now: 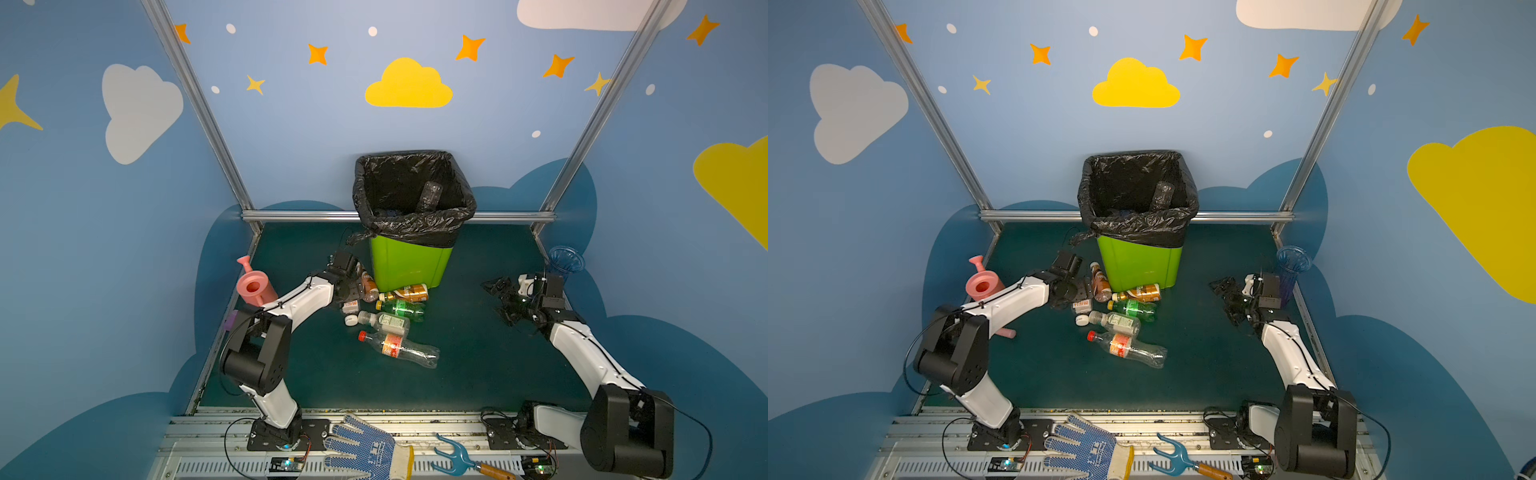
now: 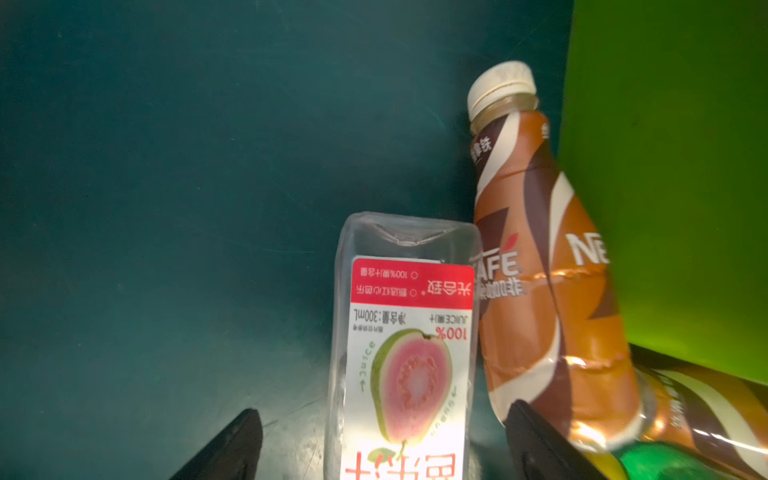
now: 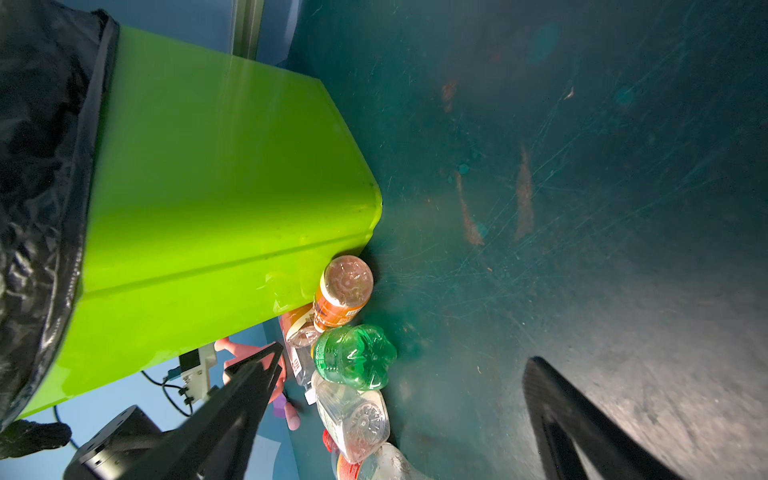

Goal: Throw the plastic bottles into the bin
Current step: 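Grasp the guava-juice bottle by its base with the left gripper, then lift the guava-juice bottle over the bin with the left gripper and release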

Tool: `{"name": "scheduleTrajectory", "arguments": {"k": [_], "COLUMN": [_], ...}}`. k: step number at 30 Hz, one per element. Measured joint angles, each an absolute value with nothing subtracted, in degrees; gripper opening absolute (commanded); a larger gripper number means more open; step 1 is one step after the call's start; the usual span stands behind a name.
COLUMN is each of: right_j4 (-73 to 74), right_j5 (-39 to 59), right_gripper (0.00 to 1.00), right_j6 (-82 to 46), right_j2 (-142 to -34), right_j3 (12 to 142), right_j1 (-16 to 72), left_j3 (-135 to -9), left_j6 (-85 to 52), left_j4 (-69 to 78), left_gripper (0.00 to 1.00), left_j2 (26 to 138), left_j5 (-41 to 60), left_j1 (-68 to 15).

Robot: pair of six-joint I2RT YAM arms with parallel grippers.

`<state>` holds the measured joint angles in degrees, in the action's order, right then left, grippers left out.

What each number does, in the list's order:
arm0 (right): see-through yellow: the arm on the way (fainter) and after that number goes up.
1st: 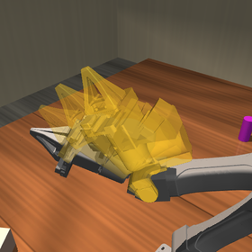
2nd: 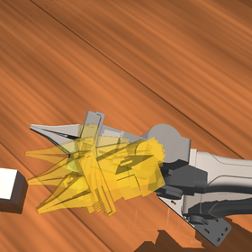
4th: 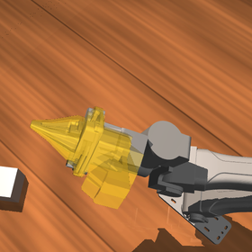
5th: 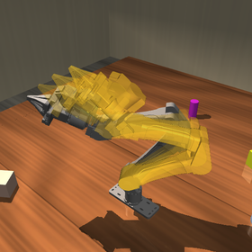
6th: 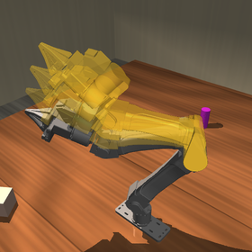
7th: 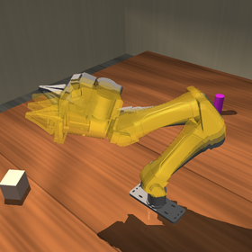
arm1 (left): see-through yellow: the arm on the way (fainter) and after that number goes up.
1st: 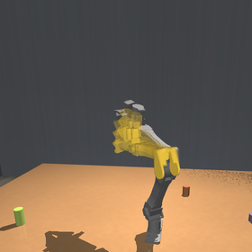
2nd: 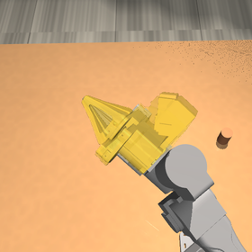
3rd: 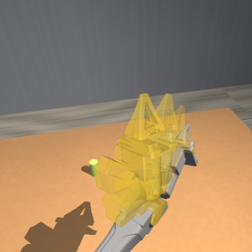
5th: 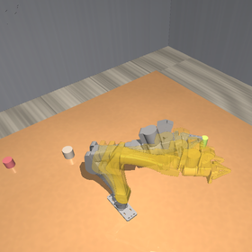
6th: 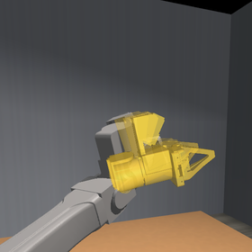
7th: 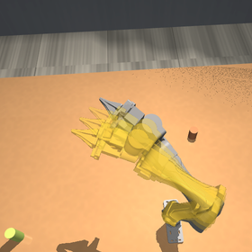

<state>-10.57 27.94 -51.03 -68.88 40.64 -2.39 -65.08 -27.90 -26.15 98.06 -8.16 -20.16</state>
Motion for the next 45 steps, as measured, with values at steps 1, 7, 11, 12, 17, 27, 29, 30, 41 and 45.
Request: {"name": "scheduleTrajectory", "arguments": {"k": [1, 7, 11, 12, 17, 27, 29, 30, 41, 45], "right_j4": [-10.57, -10.57, -10.59, -10.57, -10.59, -10.55, -10.55, -10.55, -10.5, -10.52], "right_j5": [27.97, 28.14, 28.4, 28.47, 28.64, 29.15, 29.21, 29.26, 29.63, 29.63], "right_gripper": [0.95, 0.95, 0.95, 0.95, 0.95, 0.95, 0.95, 0.95, 0.95, 0.95], "right_j6": [-51.0, -50.96, -50.94, -50.89, -50.63, -50.57, -50.57, -50.57, -50.54, -50.54], "right_j2": [-68.88, -68.88, -68.88, -68.88, -68.88, -68.97, -69.06, -69.14, -69.52, -69.52], "right_j3": [40.64, 40.27, 40.16, 40.16, 40.16, 40.14, 40.14, 40.14, 39.88, 39.83], "right_j1": [-2.57, -3.66, -4.01, -4.05, -4.38, -4.6, -4.64, -4.67, -4.69, -4.84], "left_j3": [-65.34, -66.98, -67.83, -67.75, -66.81, -60.8, -60.25, -60.12, -62.13, -63.57], "left_j6": [-27.9, -27.83, -27.92, -27.94, -27.97, -27.0, -26.63, -26.52, -26.48, -26.83], "left_j4": [-26.41, -27.44, -27.53, -27.55, -27.49, -28.36, -28.64, -28.75, -29.93, -29.95], "left_gripper": [0.89, 0.87, 0.82, 0.81, 0.76, 0.76, 0.79, 0.8, 0.86, 0.82], "left_j2": [98.59, 101.14, 103.13, 103.39, 103.42, 98.89, 97.67, 97.27, 99.39, 101.62], "left_j5": [-8.25, -8.4, -8.67, -8.69, -8.73, -10.7, -11.05, -11.22, -10.35, -9.1], "left_j1": [-20.16, -20.18, -20.21, -20.18, -18.96, -14.9, -14.37, -14.2, -13.98, -13.98]}}
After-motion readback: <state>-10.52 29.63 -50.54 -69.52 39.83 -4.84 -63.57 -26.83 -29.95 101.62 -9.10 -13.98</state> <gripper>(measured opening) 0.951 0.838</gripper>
